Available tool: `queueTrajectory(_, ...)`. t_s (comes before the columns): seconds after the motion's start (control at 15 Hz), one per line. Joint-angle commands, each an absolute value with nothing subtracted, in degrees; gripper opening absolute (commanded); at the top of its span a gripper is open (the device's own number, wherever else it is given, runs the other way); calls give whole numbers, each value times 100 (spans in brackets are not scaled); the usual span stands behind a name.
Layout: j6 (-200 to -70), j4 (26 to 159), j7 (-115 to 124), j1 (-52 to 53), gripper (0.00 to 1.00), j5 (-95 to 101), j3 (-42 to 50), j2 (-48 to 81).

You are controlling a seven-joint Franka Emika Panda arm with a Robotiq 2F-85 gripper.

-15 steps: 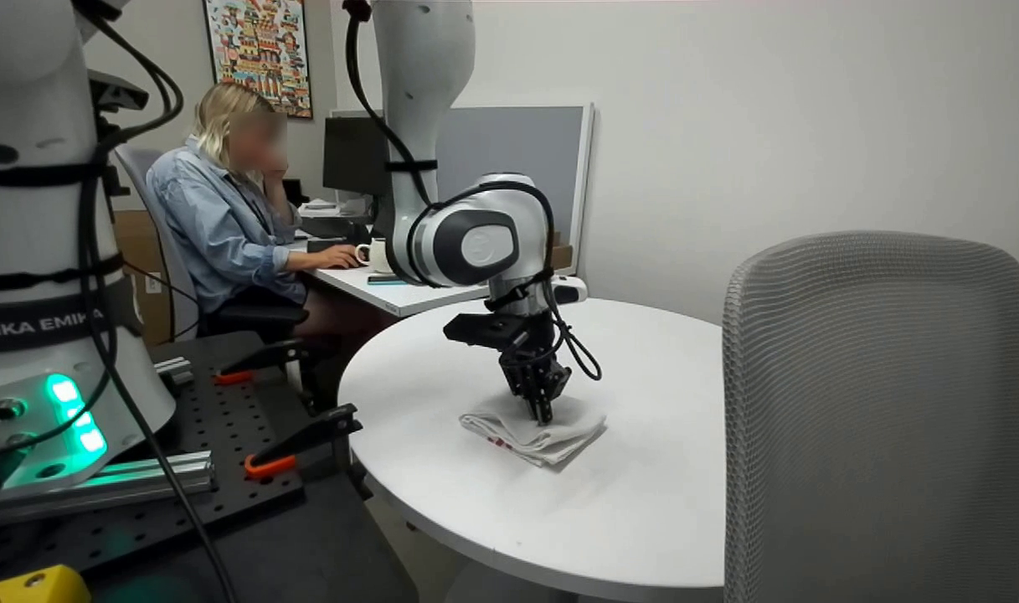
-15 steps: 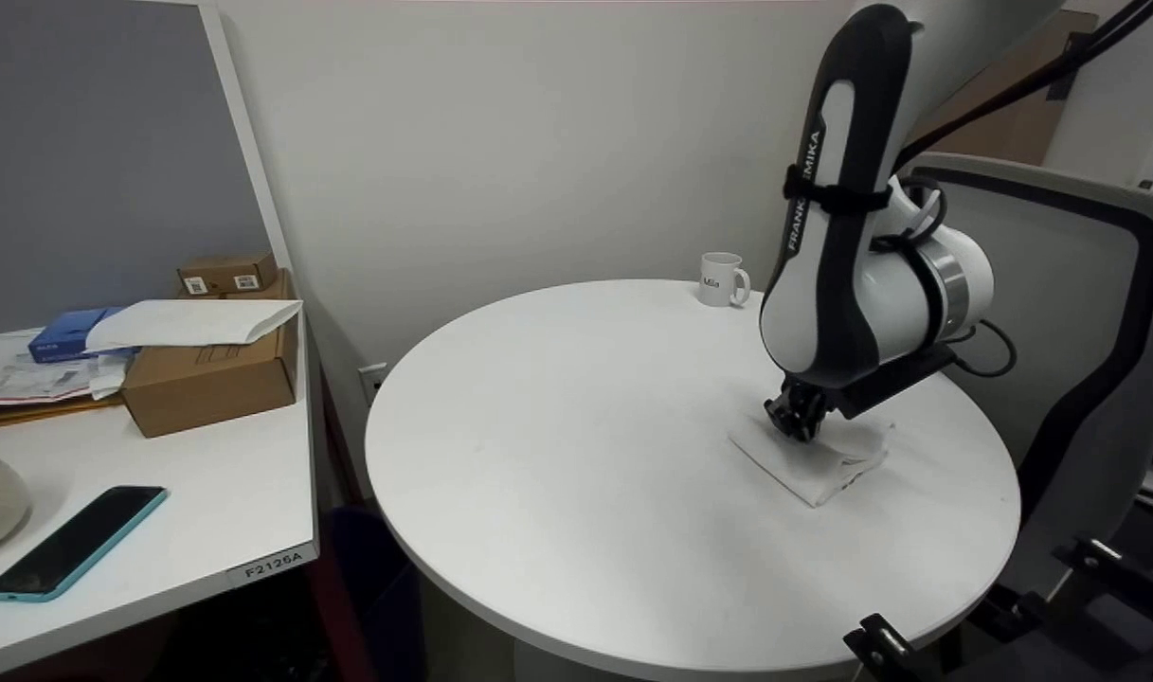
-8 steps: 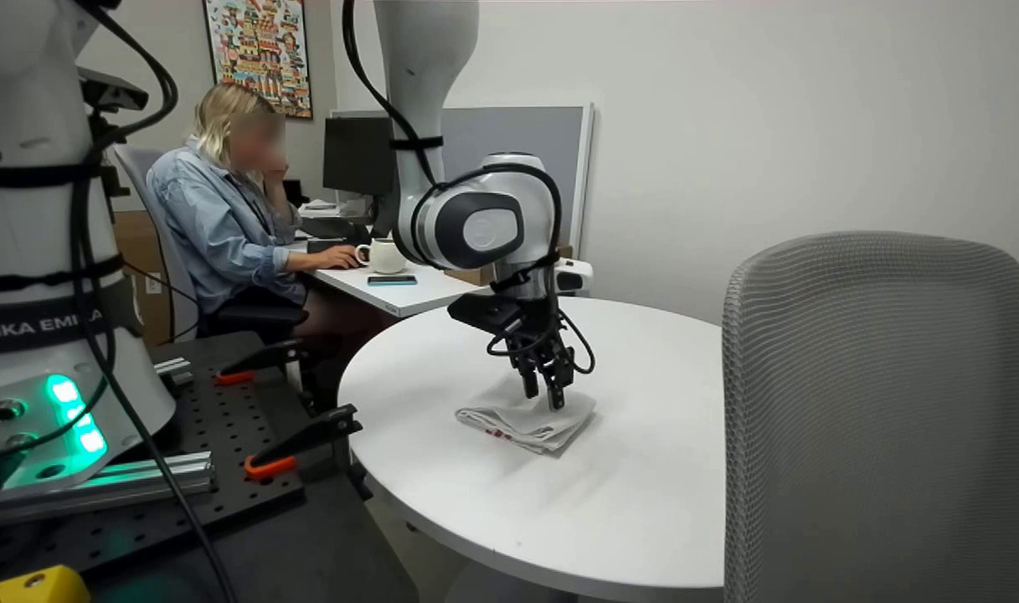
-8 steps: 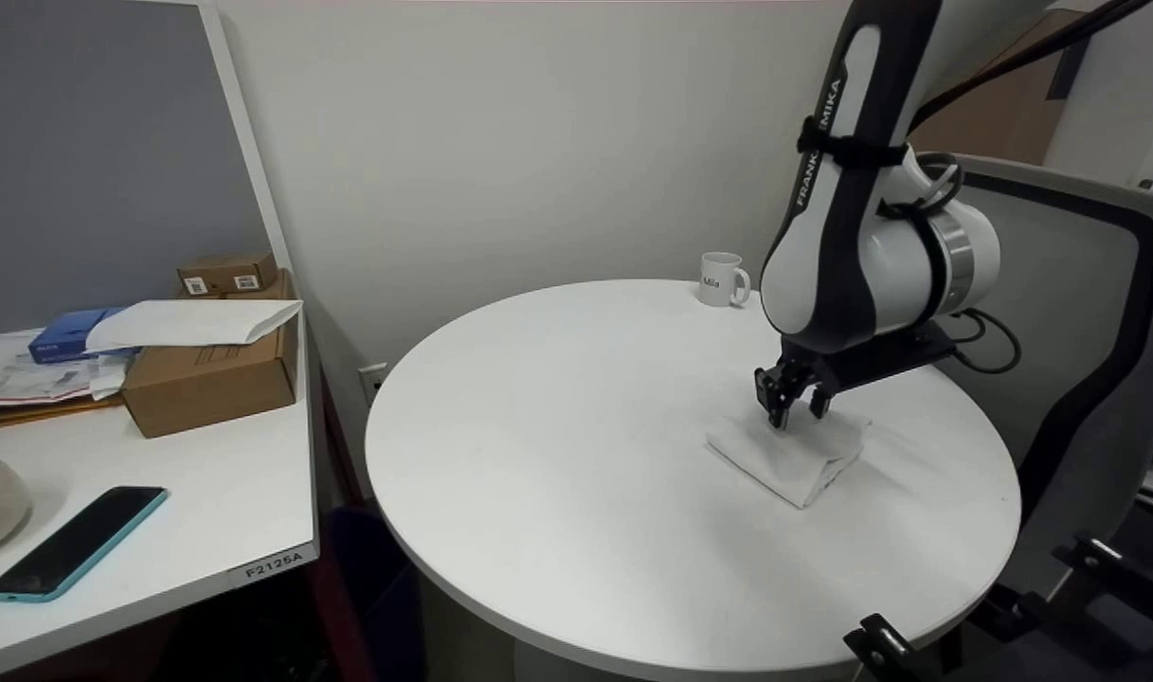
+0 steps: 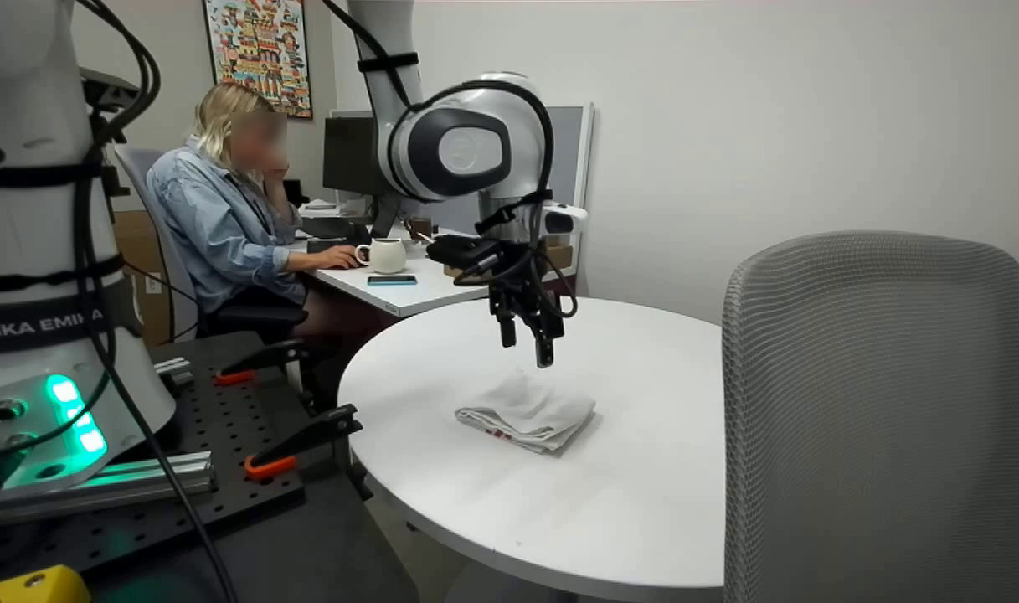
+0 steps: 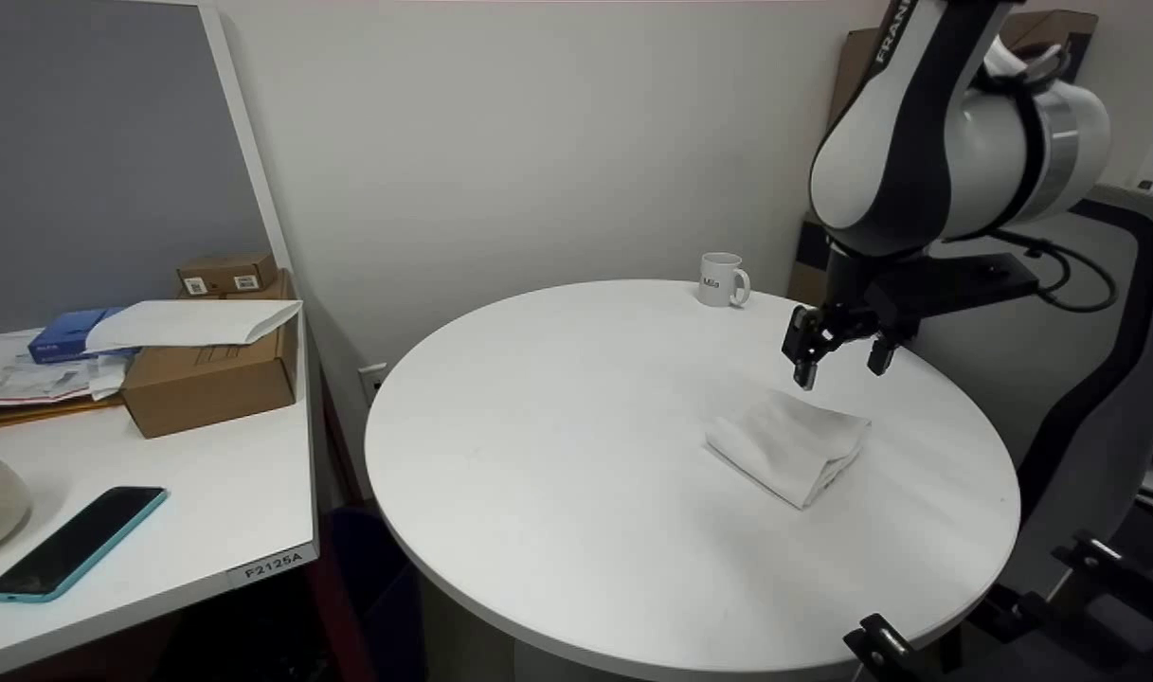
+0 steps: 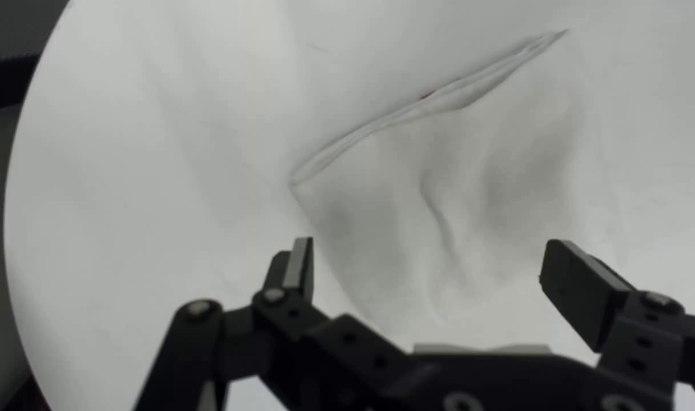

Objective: Wipe the table top with the white towel

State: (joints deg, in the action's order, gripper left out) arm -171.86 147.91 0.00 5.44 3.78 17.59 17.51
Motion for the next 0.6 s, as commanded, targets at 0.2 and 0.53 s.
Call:
queueTrajectory(0.2, -16517, 15669, 297, 330, 100, 713, 1188, -52)
queueTrajectory(0.53, -16333, 15559, 309, 58, 100, 866, 948, -75)
